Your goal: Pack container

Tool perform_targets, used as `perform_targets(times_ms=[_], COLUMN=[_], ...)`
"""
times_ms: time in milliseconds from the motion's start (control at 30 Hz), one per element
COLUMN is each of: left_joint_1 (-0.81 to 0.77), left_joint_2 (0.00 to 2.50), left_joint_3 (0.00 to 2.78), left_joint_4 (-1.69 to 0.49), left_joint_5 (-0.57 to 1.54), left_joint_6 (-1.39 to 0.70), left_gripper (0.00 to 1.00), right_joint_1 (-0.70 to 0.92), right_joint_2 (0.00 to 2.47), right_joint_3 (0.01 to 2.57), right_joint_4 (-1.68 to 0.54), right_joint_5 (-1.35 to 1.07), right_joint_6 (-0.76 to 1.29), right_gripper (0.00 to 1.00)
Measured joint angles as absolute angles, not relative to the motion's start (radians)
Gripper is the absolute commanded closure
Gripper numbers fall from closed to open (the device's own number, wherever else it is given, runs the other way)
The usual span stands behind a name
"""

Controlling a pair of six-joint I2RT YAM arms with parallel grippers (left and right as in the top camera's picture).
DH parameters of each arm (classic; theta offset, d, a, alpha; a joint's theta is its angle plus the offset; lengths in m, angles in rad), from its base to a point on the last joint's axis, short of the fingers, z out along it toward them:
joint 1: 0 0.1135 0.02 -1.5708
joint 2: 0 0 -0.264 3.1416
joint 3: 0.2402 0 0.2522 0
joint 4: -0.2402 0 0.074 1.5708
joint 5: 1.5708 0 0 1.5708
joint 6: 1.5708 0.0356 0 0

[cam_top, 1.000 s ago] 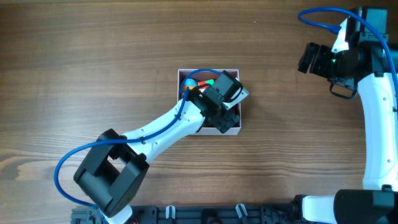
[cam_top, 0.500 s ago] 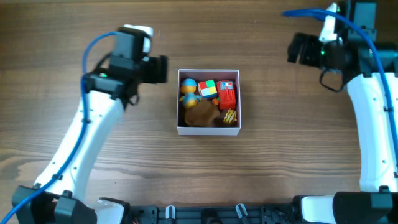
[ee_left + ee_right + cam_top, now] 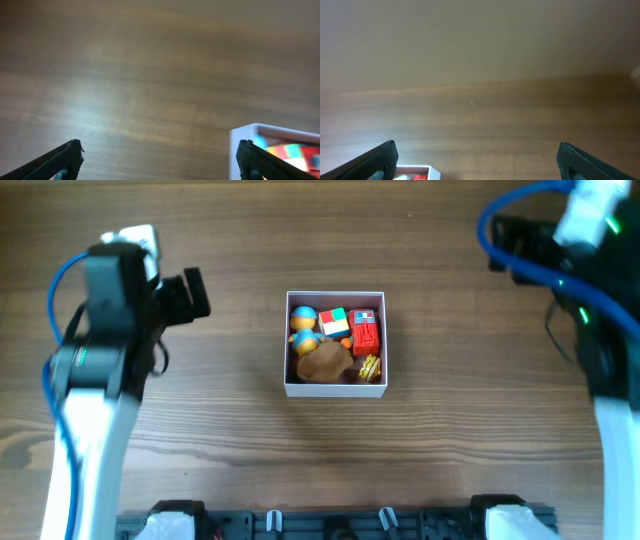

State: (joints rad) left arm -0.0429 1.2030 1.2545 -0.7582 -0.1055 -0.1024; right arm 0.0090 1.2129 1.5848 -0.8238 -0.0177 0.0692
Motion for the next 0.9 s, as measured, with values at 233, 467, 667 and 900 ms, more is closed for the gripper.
perform_targets(times_ms=[233, 467, 667, 900], left_joint_1=[-0.043, -0.043, -0.043, -0.043], left_joint_2=[0.719, 0.538, 0.552, 0.552], left_joint_3=[0.918, 0.765, 0.760, 0.760], left_joint_4=[-0.645, -0.654, -0.667, -0.678], left_joint_5=[-0.075, -0.161, -0.209, -0.213], left_joint_6=[-0.137, -0.199, -0.205, -0.205], left_gripper=[0.00, 0.00, 0.00, 0.00], right_joint_1=[0.037, 0.055, 0.055, 0.055], right_joint_2=[0.740, 0.506, 0.512, 0.512], right_joint_3=[1.017, 0.821, 0.812, 0.812], right_joint_4=[-0.736, -0.741, -0.788, -0.788], right_joint_5=[-0.017, 0.047, 0.073, 0.076], right_joint_6=[0.062, 0.062, 0.062, 0.061], right_gripper=[0.00, 0.00, 0.00, 0.00])
